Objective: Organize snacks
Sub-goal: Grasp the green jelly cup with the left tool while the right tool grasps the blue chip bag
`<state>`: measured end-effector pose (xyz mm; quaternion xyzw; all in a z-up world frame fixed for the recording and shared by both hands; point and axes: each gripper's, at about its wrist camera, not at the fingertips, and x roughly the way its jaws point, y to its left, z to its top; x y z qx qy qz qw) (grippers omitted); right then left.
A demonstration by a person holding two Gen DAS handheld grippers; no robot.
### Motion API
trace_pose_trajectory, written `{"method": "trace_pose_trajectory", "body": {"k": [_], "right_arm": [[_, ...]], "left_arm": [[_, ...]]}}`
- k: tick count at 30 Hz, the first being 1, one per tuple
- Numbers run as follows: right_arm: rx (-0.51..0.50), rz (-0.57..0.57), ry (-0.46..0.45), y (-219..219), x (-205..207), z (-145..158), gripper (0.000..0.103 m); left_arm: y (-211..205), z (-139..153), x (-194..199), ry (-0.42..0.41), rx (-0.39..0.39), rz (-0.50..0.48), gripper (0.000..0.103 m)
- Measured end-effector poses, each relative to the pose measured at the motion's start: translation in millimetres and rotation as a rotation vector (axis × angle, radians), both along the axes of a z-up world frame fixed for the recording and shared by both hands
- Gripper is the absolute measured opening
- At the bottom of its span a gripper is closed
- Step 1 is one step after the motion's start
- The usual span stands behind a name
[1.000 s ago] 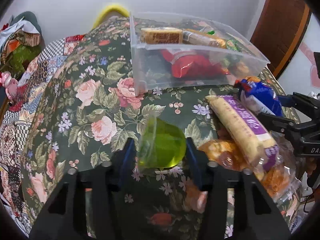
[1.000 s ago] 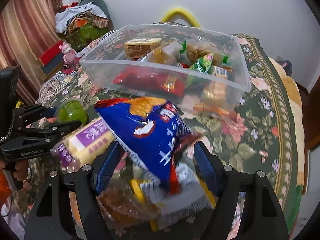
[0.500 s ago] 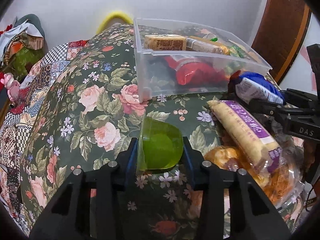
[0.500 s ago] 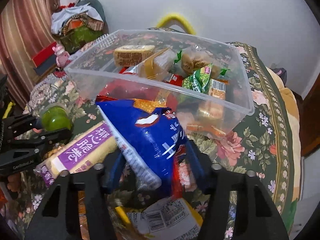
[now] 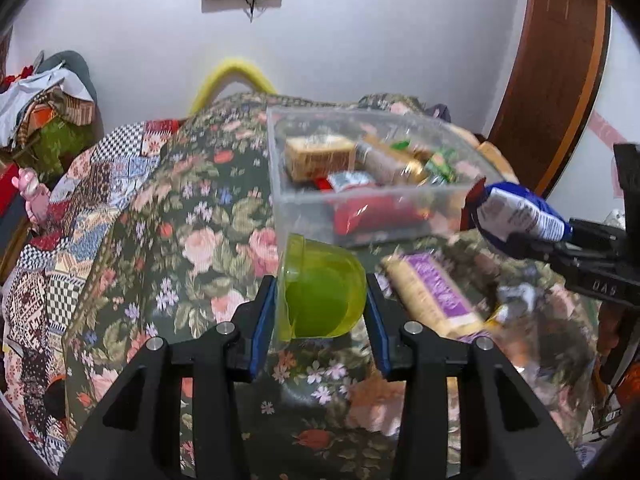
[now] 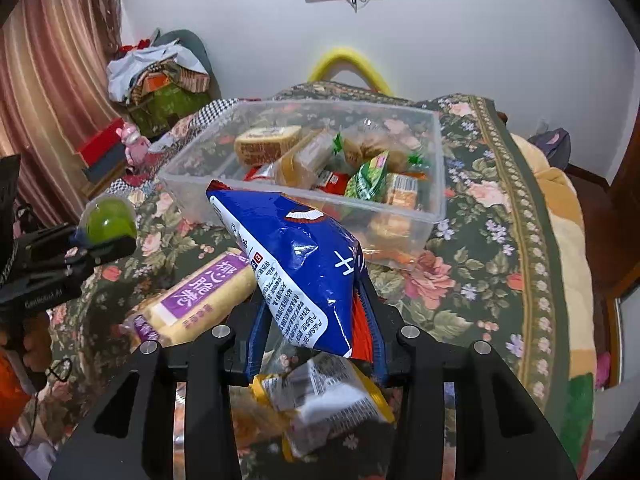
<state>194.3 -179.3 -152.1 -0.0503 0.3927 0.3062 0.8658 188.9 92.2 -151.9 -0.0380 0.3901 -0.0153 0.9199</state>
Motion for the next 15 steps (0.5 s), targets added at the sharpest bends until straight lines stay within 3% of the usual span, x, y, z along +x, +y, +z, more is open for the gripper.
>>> {"method": "trace_pose_trajectory", "body": {"k": [15], "right_arm": [[0.074,-0.077,-0.087,-18.4,22.0,35.3,0.038]], "left_arm": [[-10.7,38.4,37.4,-0.086,-0.008,-0.030,0.042]]}}
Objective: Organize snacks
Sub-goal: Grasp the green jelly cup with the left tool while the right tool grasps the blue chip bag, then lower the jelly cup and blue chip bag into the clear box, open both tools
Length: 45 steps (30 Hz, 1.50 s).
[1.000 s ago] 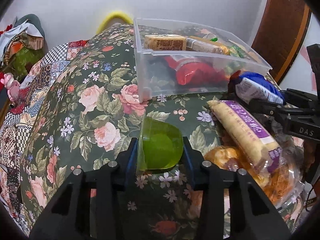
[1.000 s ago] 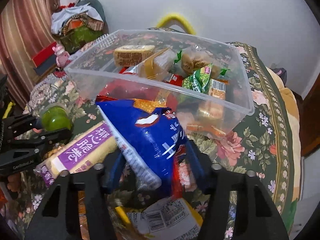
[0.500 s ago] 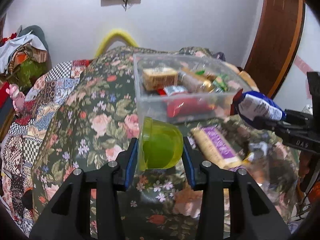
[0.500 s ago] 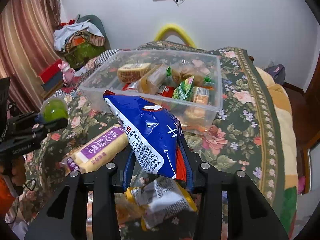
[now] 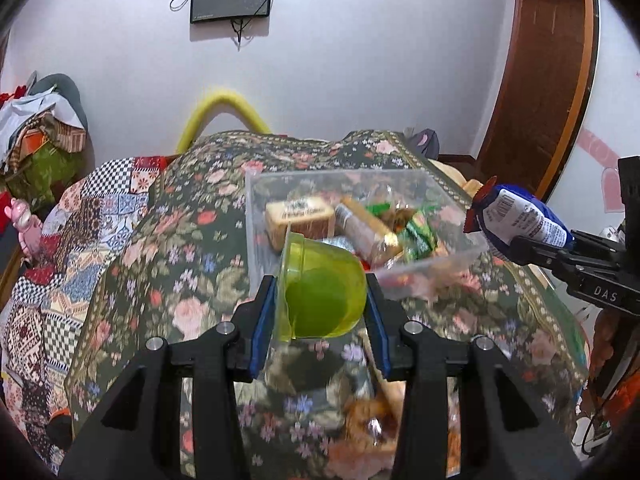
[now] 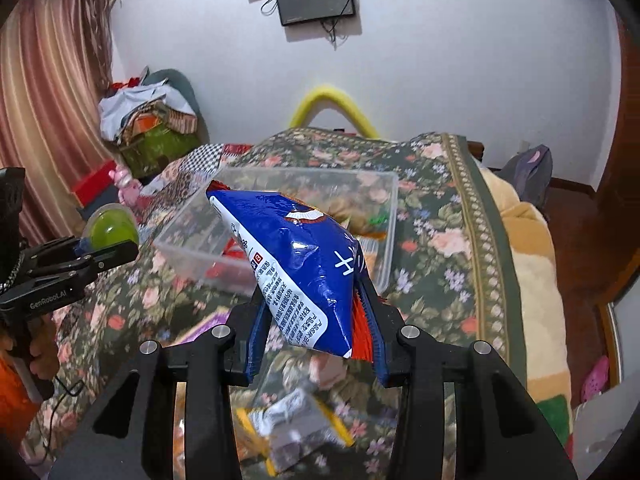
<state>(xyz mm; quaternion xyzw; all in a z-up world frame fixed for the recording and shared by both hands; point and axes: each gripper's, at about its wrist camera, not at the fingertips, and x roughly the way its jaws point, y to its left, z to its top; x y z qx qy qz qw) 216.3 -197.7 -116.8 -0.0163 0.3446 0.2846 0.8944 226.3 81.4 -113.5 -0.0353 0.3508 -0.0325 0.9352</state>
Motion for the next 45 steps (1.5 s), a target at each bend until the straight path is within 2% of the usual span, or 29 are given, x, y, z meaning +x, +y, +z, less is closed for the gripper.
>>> {"method": "trace_pose_trajectory", "body": {"k": [6,10,22,33,35,36,40,45], "right_arm": [[0.021,-0.026,-0.004,3.8,18.8,-1.2,0.038],[0.025,-0.032,0.002,11.1,32.2,-4.9,0.038],[-0.013,-0.032,0.034,33.1,61.7,-23.7,0.039],[-0.058,0.000,0.088,33.0,57.9,-33.3,0.042],[-0.087,0.009,0.078,33.2,51.7,-31.8,0.043],[-0.093,0.010,0.073,32.6,50.7,-31.5,0.045],[-0.112,0.010,0.051,29.3,40.1,-25.7,0.058],[-0.106,0.010,0.029,20.1,25.4,-13.9,0.062]], "left_arm": [[-4.8,0.6,26.6,-0.010,0.005,-0.007,0.042],[-2.9,-7.2,50.3,0.014,-0.011,0.011,0.042],[-5.7,-39.2,95.4,0.095,0.033,0.038,0.042],[-5.1,-56.1,100.3,0.153,0.038,0.047,0.043],[-5.8,-53.5,95.9,0.142,0.044,0.054,0.043],[-5.7,-50.5,92.9,0.133,0.052,0.063,0.046],[-2.8,-35.5,79.7,0.108,0.043,0.065,0.049],[-8.2,-16.7,56.7,0.079,0.056,0.043,0.051]]}}
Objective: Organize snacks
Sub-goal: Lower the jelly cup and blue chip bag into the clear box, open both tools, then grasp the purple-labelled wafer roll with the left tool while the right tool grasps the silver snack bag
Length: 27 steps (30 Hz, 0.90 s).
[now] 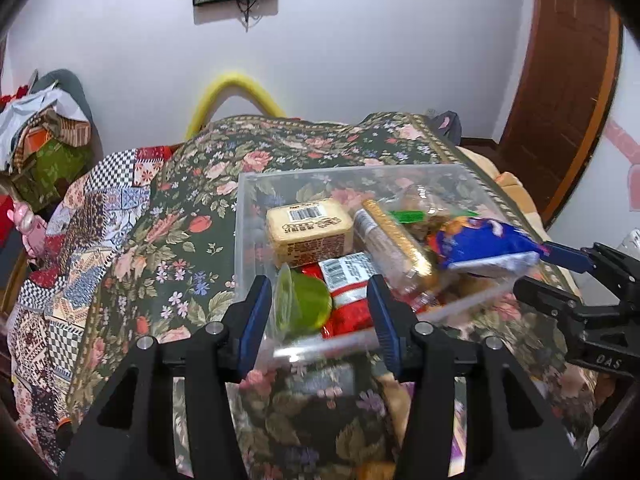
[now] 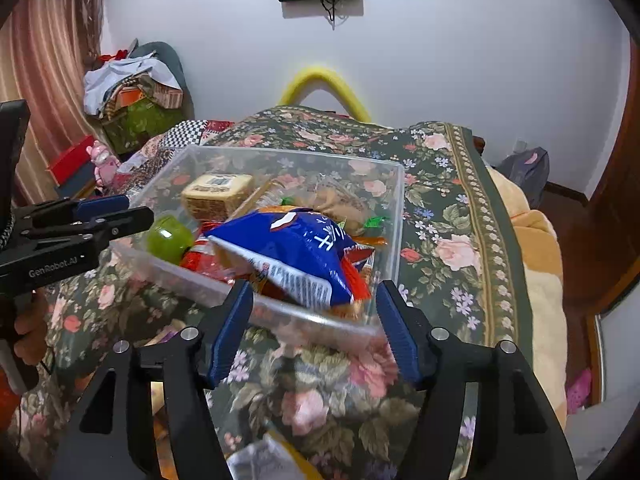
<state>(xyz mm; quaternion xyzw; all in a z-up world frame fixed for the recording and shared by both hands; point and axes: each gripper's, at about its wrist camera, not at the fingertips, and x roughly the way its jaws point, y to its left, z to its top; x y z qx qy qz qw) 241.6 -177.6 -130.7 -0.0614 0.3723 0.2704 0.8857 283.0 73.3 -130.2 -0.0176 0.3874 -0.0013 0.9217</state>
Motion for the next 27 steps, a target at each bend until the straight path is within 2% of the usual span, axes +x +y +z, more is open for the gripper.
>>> {"method": "trace_pose_trajectory", "body": {"k": [3,9,13,23,27], "right_arm": [[0.009,-0.002,-0.003,-6.0,-8.3,4.9,0.064],[0.002,0.004,-0.007,-17.7,-30.2,7.1,0.072],[-0.005,0.010,0.010,-22.2,-41.2,2.2,0.072],[-0.088,0.051,0.125,-25.7,-63.1,-51.2,0.072],[-0.038,0.061,0.181,-29.5,-64.6,-61.4,0.073]], "left_arm": [[-7.6,8.2,-17.4,-0.010,0.004,-0.025,0.058],[-29.2,10.6,-47.3,0.001,0.007,-0.086,0.059],[-45.5,0.8,-62.1,0.031,0.010,-0.126,0.059],[-72.6,-41.0,-70.6,0.143,-0.012,-0.181,0.062],[-76.5,-56.5,-64.1,0.184,-0.033,-0.189,0.062]]}}
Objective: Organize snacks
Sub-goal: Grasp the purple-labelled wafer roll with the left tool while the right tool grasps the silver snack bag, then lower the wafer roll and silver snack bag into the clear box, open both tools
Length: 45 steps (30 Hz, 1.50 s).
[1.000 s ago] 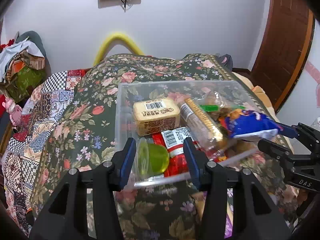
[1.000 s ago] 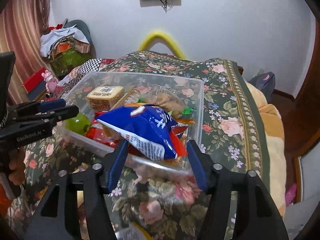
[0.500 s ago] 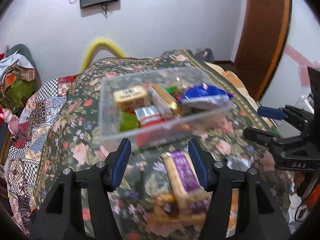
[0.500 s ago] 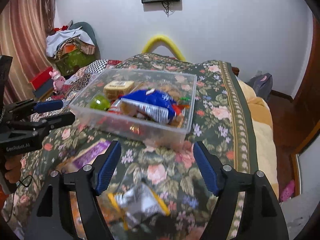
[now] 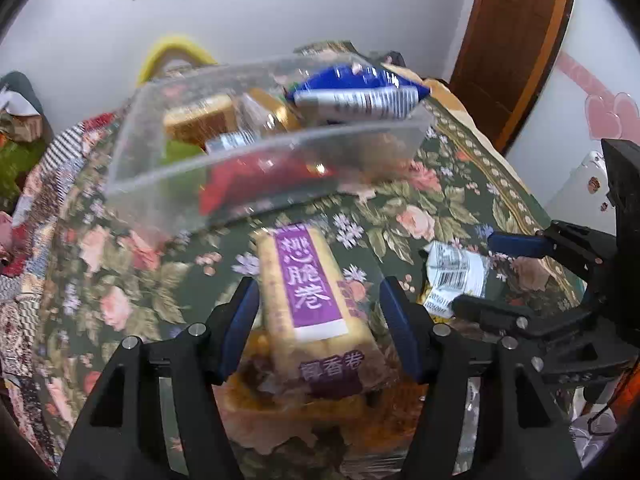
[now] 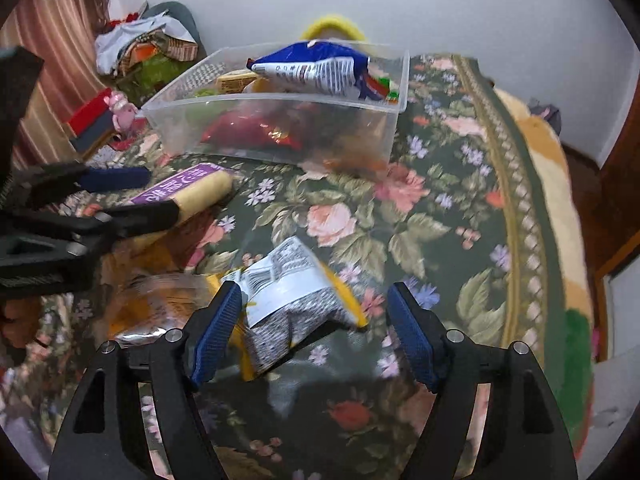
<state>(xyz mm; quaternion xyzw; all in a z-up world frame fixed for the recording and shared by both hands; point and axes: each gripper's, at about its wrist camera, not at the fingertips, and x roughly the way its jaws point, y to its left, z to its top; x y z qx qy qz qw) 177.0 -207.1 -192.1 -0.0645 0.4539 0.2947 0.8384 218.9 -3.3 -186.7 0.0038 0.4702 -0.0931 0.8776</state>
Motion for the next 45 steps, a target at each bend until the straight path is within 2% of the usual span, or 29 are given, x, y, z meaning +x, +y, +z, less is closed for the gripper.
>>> {"method": "trace_pose_trajectory", "body": {"k": [2,5,8,10,11,12,13,17,19,26,37,45], "right_arm": [[0.018,0.006,0.039,0.9,0.8,-4.7,0.073],[0.003,0.012,0.040,6.1,-1.2,-13.6,0.073],[0.015,0.004,0.037,6.8,-1.1,-14.3,0.074],[0.020,-0.002,0.030,8.4,0.3,-13.5,0.074],[0.019,-0.002,0.025,9.3,1.1,-13.6,0.073],[0.017,-0.004,0.013,10.5,1.7,-13.3,0.069],[0.017,-0.005,0.006,10.7,2.3,-13.6,0.063],[0.038,-0.016,-0.003,9.7,5.1,-12.1,0.056],[0.057,-0.015,0.007,7.0,5.5,-10.5,0.047],[0.079,-0.037,-0.008,1.6,5.2,-1.2,0.044],[0.128,-0.054,-0.125,-2.5,4.0,45.8,0.044],[0.173,-0.048,-0.197,8.6,16.7,76.5,0.044]], "left_arm": [[0.5,-9.6,5.5,0.025,0.004,0.012,0.063],[6.1,-15.8,10.4,0.031,-0.043,0.027,0.063],[6.4,-19.6,14.6,0.019,-0.014,0.045,0.063],[7.3,-23.1,16.8,0.019,-0.015,0.043,0.058],[7.9,-24.2,17.0,0.014,-0.011,0.047,0.050],[8.5,-24.2,16.9,0.007,0.000,0.055,0.045],[8.5,-25.4,17.3,-0.003,0.010,0.062,0.045],[11.7,-22.9,11.8,-0.035,0.004,0.064,0.045],[13.2,-19.7,7.9,-0.051,0.014,0.067,0.045],[21.8,4.1,-7.9,-0.095,-0.009,0.074,0.045],[33.1,52.9,-25.8,-0.210,-0.042,0.089,0.045],[51.0,77.5,-12.4,-0.267,-0.060,0.136,0.045]]}}
